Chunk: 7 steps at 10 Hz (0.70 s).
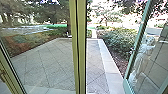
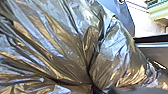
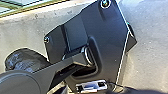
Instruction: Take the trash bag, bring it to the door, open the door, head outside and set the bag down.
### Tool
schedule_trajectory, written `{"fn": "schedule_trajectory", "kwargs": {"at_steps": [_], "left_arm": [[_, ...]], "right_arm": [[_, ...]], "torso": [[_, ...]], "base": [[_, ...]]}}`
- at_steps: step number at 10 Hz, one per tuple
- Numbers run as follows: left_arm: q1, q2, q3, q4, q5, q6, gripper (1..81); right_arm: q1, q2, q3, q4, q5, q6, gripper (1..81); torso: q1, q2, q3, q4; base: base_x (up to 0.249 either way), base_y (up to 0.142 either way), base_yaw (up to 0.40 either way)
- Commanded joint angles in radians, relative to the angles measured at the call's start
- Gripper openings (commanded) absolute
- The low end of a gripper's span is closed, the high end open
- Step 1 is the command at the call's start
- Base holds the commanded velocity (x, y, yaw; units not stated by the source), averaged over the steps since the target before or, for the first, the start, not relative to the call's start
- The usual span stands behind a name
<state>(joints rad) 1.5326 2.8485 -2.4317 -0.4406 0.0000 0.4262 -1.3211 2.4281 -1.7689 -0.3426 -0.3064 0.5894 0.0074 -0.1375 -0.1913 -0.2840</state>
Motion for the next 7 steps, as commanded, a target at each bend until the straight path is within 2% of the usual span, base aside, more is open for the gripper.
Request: {"fn": "schedule_trajectory", "kwargs": {"at_steps": [1,2,3,4,5,6,7], "left_arm": [[-0.05,-0.006,-0.004,0.005,0.069,0.006,1.0],[-0.054,-0.006,-0.004,0.007,0.071,0.006,1.0],[-0.059,-0.004,-0.004,0.008,0.071,0.008,1.0],[-0.061,-0.003,-0.004,0.023,0.069,0.005,1.0],[-0.062,-0.001,-0.01,0.026,0.069,0.005,1.0],[-0.065,0.008,-0.029,0.028,0.069,0.005,1.0],[-0.07,0.023,-0.059,0.031,0.067,0.005,1.0]], "right_arm": [[-0.028,0.119,-0.176,-0.055,0.001,0.006,81.1],[-0.047,0.152,-0.223,-0.055,0.016,0.006,81.1],[-0.06,0.183,-0.271,-0.056,0.03,0.006,81.1],[-0.077,0.208,-0.308,-0.055,0.049,0.004,81.1],[-0.091,0.222,-0.332,-0.055,0.068,0.006,81.1],[-0.109,0.241,-0.367,-0.053,0.103,0.004,81.1],[-0.134,0.266,-0.422,-0.053,0.148,0.004,81.1]], "torso": [[0.0,0.0,0.0,0.083],[0.0,0.0,-0.001,0.1],[0.0,0.0,-0.001,0.11],[0.0,0.0,-0.001,0.136],[0.0,0.0,-0.001,0.145],[0.0,0.0,-0.001,0.105],[0.0,0.0,-0.001,0.131]], "base": [[0.0,0.0,0.0],[0.0,0.0,0.0],[0.0,0.0,0.0],[0.0,0.0,0.0],[0.0,0.0,0.0],[0.0,0.0,0.0],[0.0,0.0,0.0]]}}
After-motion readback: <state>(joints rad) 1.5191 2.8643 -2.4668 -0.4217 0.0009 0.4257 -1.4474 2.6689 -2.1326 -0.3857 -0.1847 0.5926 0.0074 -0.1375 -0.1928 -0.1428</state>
